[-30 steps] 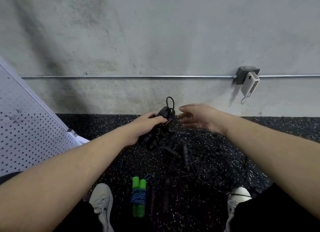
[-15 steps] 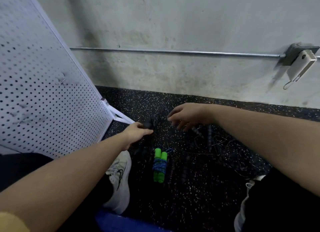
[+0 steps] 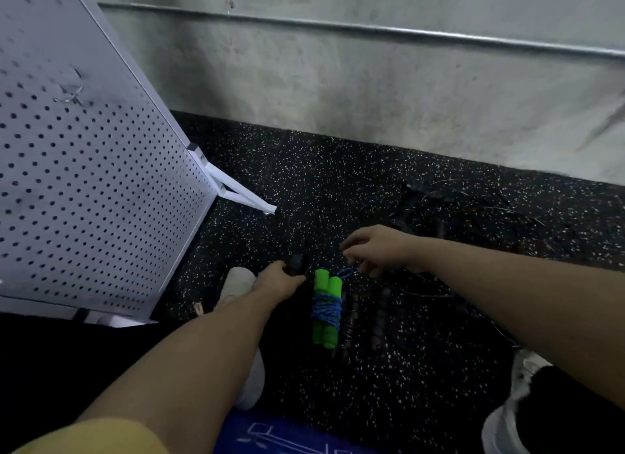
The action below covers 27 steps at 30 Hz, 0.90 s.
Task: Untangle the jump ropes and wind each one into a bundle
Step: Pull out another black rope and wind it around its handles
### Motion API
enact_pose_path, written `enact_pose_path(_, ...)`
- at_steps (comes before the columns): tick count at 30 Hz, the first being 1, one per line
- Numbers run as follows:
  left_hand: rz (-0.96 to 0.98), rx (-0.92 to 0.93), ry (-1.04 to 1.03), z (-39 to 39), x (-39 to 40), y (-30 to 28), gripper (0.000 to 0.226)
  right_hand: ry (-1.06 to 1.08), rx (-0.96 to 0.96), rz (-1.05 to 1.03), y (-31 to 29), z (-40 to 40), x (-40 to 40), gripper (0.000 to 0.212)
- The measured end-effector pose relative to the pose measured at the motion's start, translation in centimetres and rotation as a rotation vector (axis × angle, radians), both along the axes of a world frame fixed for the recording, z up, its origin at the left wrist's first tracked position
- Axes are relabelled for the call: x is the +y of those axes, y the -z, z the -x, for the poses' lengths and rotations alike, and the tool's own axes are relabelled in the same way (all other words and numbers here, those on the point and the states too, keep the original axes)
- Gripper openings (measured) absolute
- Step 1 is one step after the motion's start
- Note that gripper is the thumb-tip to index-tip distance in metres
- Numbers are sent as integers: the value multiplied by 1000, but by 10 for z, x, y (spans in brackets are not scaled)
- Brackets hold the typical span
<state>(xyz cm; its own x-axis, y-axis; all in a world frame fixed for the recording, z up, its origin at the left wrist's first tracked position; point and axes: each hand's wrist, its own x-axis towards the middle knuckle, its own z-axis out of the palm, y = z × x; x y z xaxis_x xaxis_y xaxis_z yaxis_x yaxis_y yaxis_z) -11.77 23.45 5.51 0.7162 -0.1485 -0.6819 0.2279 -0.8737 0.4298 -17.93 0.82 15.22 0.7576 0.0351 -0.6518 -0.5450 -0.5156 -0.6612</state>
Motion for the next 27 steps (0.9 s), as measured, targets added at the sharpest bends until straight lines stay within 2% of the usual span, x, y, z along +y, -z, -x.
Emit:
enact_pose_path(3,-87,14,24,-2,-1,25,61,14,50,-29,25,0,0,23)
enact_pose_path(6,-145,6,76,-4,-1,38,53,32,87,-47,41,0,-3,22)
enact_pose_path(11,-183,-166,172,-10,-8,26,55,52,92,-33,44,-2,-9,22)
enact_pose_path(17,14,-255,234,-10,-39,-9,38,146,19,0,20,6,-21,22)
enact_pose_path(22,164,-285,309,1,-91,-33,34,248,-57,67,9,31,-42,23)
enact_pose_path(27,247,-306,410,9,-145,-40,32,238,-56,144,15,52,-78,23)
